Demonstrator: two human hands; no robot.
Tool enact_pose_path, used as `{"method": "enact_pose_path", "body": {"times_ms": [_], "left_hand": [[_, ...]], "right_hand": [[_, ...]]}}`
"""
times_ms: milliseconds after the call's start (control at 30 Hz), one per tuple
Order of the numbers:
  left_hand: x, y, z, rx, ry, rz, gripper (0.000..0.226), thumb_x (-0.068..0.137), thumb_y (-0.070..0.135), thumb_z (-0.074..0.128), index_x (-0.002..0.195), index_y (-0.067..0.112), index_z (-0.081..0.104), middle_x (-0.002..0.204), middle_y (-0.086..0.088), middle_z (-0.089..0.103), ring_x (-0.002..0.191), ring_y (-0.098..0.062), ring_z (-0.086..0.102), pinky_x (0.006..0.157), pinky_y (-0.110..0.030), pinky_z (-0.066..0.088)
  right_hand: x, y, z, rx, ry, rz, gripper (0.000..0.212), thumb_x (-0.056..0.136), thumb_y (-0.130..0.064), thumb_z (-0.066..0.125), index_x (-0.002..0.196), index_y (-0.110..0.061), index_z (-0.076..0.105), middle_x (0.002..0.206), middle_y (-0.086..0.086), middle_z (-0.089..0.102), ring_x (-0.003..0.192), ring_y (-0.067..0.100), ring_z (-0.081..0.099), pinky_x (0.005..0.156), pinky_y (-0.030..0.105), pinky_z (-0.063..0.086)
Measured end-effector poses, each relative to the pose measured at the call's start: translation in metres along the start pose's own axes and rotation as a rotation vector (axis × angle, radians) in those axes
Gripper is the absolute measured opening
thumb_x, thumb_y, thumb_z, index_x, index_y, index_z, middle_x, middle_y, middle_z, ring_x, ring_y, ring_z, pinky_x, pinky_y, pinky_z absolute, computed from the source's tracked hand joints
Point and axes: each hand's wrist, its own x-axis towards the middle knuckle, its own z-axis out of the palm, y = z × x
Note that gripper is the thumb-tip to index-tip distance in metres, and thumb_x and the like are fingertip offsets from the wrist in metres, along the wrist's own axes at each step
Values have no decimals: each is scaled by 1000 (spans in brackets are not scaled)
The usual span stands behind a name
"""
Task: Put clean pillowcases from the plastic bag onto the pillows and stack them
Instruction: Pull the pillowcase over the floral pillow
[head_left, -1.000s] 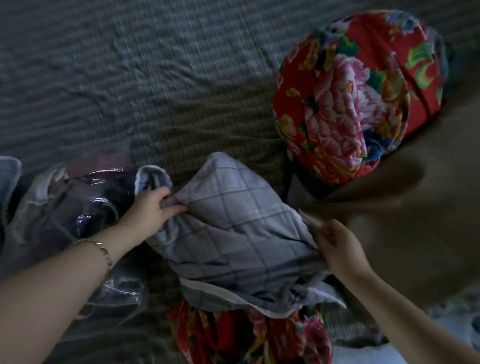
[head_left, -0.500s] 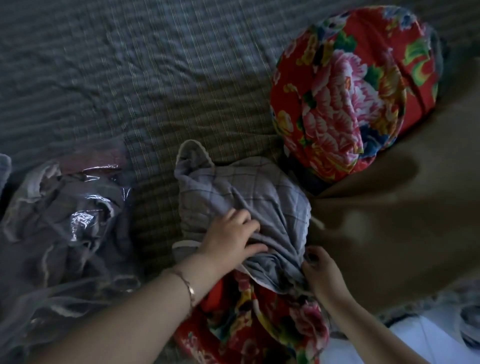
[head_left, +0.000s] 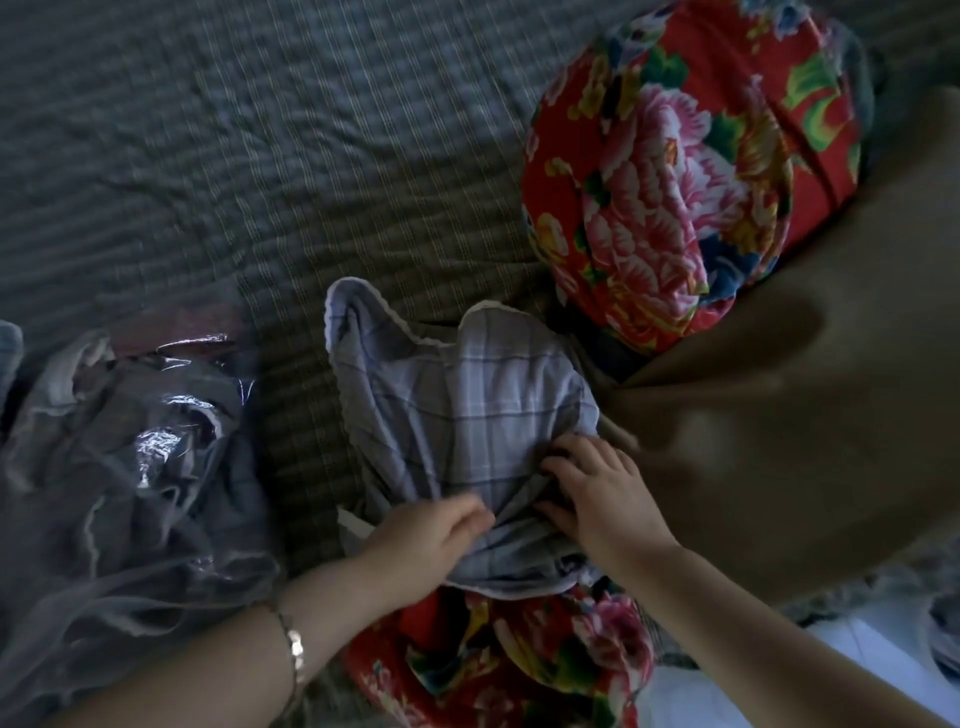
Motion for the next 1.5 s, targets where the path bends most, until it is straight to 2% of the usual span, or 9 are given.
{"method": "enact_pose_path", "body": {"times_ms": [67, 233, 500, 700, 1000, 1233, 1333, 1400, 1500], "left_hand": [[9, -3, -9, 35, 160, -60, 18, 96, 33, 44, 112, 25, 50, 95, 4, 60, 84, -12, 59, 71, -30, 45], [27, -40, -34, 332, 448, -280, 40, 86, 27, 64, 121, 17, 48, 124, -2, 43, 111, -22, 46, 84, -30, 43], [33, -68, -37, 253, 568, -92, 8, 86, 10, 62, 87, 2, 64, 92, -11, 60, 94, -23, 53, 76, -26, 36], [17, -88, -51, 329, 480, 101, 15, 67, -3, 77, 76, -1, 65, 74, -14, 65, 73, -33, 64, 64, -35, 49], [9, -114, -52, 212, 538, -99, 18, 83, -3, 59, 100, 0, 66, 103, -12, 58, 97, -27, 56, 79, -34, 46], [21, -115, -44, 334, 456, 21, 15, 67, -15, 62, 73, -2, 62, 96, -17, 61, 87, -35, 60, 68, -39, 53], [13, -124, -57, 335, 512, 123, 11, 74, -3, 60, 81, -3, 68, 95, -20, 68, 91, -36, 66, 80, -47, 53], [5, -124, -60, 256, 544, 126, 16, 83, 5, 53, 87, -2, 67, 95, -20, 68, 92, -33, 66, 84, -28, 49], [-2, -113, -56, 44, 619, 50, 15, 93, 2, 49, 98, 11, 61, 78, -6, 59, 69, -19, 57, 60, -9, 37]], "right_hand": [[-1, 12, 7, -63, 54, -40, 17, 72, -37, 66, 78, -23, 72, 90, -2, 65, 91, 20, 59, 77, 32, 48], [-25, 30, 6, 46, 159, -93, 59, 101, -40, 22, 76, -17, 70, 81, -5, 69, 95, 13, 51, 84, 27, 34], [-5, 12, -4, -165, -41, 69, 32, 80, -40, 38, 79, -21, 63, 76, -5, 65, 78, 21, 64, 77, 34, 48], [-2, 21, -2, -247, -99, 46, 40, 80, -45, 37, 79, -18, 67, 77, -2, 64, 78, 25, 64, 80, 34, 31], [7, 21, -7, -226, -110, -29, 32, 74, -42, 48, 77, -18, 69, 77, -1, 65, 76, 25, 65, 77, 32, 30], [7, 24, -7, -172, -47, -78, 38, 74, -39, 42, 77, -16, 72, 81, -1, 67, 78, 23, 67, 83, 30, 32], [9, 36, -11, -221, -50, -130, 29, 71, -33, 53, 77, -12, 73, 82, 3, 70, 76, 25, 69, 83, 30, 32], [10, 43, -10, -266, -57, -135, 30, 53, -21, 82, 79, -9, 74, 84, 8, 71, 77, 29, 70, 82, 32, 32], [15, 47, -6, -316, -83, -110, 54, 28, -8, 92, 79, -6, 74, 83, 11, 71, 74, 31, 70, 78, 33, 31]]}}
